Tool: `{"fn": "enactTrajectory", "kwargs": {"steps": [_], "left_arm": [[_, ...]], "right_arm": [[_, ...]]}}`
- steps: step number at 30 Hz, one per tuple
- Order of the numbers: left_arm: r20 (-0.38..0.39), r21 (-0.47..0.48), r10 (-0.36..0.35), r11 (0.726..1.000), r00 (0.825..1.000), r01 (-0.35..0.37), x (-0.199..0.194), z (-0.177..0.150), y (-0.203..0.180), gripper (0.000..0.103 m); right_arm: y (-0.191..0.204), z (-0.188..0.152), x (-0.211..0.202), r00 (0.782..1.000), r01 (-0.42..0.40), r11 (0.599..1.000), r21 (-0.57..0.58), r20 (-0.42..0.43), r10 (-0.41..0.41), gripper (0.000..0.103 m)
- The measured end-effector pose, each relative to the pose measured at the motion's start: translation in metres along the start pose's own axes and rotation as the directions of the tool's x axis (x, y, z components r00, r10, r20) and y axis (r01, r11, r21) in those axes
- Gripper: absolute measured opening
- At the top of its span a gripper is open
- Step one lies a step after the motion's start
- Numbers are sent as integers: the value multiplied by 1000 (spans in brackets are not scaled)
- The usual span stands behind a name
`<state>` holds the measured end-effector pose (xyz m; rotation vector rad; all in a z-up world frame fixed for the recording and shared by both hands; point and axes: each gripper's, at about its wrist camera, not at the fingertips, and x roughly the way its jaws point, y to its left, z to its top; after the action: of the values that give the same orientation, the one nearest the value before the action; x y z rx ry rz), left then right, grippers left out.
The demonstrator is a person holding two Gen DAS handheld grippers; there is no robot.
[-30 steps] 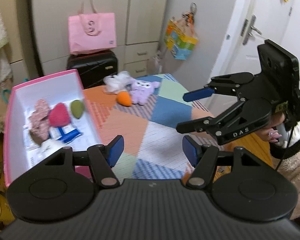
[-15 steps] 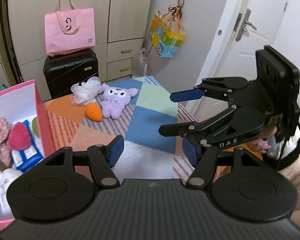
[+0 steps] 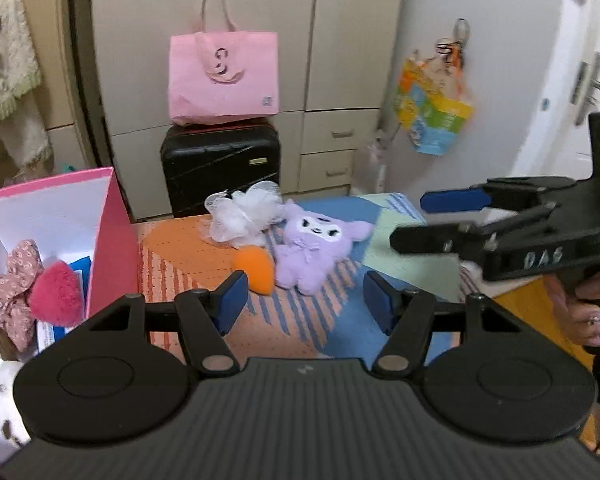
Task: Organize soft objects
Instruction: 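Move both grippers back toward the orange sponge and white bath puff, then grasp the orange makeup sponge with the left gripper while the right grasps the white bath puff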
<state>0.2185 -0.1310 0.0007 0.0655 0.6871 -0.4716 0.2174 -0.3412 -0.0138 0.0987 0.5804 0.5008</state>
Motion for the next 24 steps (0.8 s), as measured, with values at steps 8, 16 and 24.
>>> {"fn": "enactTrajectory", "kwargs": {"steps": [8,16,24], "left_arm": [[-2,-139,39,989,999,-39,48,0,23,59],[47,-227,101,970,994,-88,84,-5,34,57],[0,-265,96,960,995,-93,109,-5,42,57]], "right_arm": [[-19,28,56,998,-56,998,-2,2,56,77],[-27,49,130,988,-121,993,-11,-97,119,77],[-33,53,181,976,-126,991,-42,-182,117,78]]}}
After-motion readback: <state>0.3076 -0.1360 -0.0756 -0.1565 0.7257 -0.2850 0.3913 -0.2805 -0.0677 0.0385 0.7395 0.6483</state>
